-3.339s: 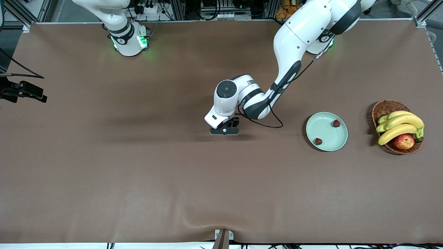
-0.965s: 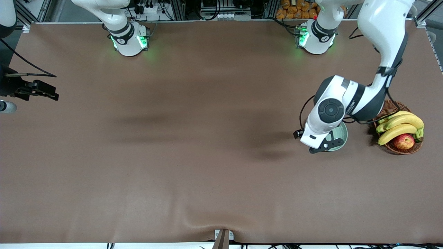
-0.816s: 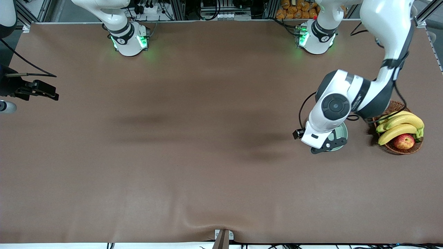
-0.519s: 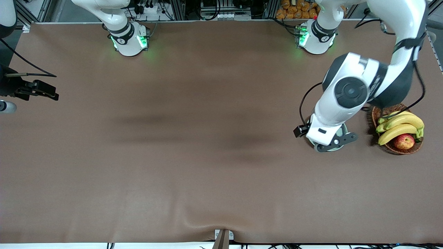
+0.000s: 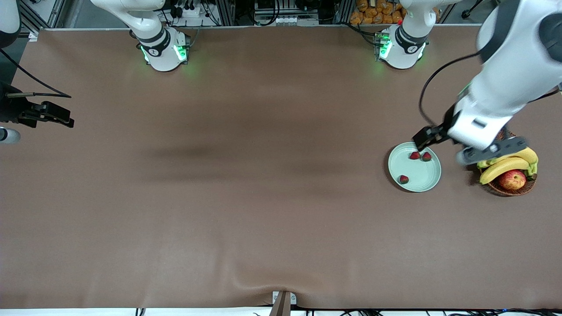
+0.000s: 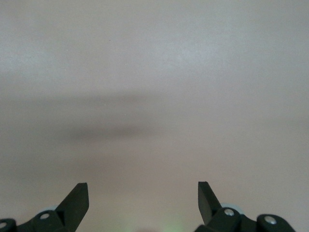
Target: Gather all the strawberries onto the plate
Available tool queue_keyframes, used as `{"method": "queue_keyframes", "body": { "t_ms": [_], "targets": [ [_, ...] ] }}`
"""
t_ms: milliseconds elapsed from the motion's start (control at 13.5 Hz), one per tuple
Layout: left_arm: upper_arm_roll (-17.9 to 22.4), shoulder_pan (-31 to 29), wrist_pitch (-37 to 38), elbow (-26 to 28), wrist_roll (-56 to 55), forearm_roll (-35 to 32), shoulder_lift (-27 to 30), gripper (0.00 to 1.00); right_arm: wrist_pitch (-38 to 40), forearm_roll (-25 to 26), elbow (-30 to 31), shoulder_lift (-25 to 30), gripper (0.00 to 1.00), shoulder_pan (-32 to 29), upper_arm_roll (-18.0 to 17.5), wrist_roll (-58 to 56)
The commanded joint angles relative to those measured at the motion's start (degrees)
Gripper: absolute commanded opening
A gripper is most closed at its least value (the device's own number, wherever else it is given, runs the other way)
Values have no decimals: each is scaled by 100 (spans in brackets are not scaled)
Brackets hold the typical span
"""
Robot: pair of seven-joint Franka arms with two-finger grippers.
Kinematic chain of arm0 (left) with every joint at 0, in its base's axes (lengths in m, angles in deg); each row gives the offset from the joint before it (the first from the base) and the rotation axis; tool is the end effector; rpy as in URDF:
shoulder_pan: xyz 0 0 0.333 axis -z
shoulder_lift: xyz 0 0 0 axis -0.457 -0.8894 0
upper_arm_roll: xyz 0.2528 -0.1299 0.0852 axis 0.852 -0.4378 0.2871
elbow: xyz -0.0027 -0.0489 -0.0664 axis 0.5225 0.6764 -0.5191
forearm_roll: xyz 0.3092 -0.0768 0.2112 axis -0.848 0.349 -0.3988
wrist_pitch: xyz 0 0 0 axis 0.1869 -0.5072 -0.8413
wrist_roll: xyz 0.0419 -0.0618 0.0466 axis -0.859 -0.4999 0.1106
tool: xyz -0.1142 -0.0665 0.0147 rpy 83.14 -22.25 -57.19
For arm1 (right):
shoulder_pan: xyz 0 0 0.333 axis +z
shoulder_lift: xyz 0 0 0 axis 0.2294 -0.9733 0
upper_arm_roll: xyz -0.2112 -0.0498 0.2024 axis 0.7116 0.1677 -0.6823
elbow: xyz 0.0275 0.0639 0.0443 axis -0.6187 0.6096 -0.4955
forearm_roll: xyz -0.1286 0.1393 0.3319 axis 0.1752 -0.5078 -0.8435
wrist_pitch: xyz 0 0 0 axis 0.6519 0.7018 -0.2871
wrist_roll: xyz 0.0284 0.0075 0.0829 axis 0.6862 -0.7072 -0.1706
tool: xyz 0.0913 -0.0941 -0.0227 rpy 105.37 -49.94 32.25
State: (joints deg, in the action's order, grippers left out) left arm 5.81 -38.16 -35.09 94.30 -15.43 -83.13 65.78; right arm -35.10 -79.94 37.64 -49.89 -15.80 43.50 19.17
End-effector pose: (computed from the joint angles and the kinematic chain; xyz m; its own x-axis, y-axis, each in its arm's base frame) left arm 0.5691 -0.1385 0.5508 0.9868 0.1589 0.0309 0.1590 -0.9873 0.0002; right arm 0.5464 -0.0332 0.5490 0.9944 -0.0080 -0.1058 -0.0077 -1.0000 0.0035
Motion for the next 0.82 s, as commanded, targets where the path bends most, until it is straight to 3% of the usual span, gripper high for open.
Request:
{"method": "queue_keyframes", "body": {
  "t_ms": [0, 297, 594, 742],
  "targets": [
    [694, 85, 450, 125, 1013, 406, 479, 100, 94, 33, -207, -34, 100, -10, -13, 20],
    [1934, 884, 882, 230, 1527, 478, 902, 100, 498, 42, -391, -34, 100, -54, 4, 20],
    [1936, 921, 831, 941, 1465, 478, 1560, 100, 850, 86, -391, -16, 100, -45, 13, 20],
    [1936, 930, 821, 916, 1526, 469, 1562, 100, 867, 130, -391, 1, 100, -54, 22, 55]
  ]
}}
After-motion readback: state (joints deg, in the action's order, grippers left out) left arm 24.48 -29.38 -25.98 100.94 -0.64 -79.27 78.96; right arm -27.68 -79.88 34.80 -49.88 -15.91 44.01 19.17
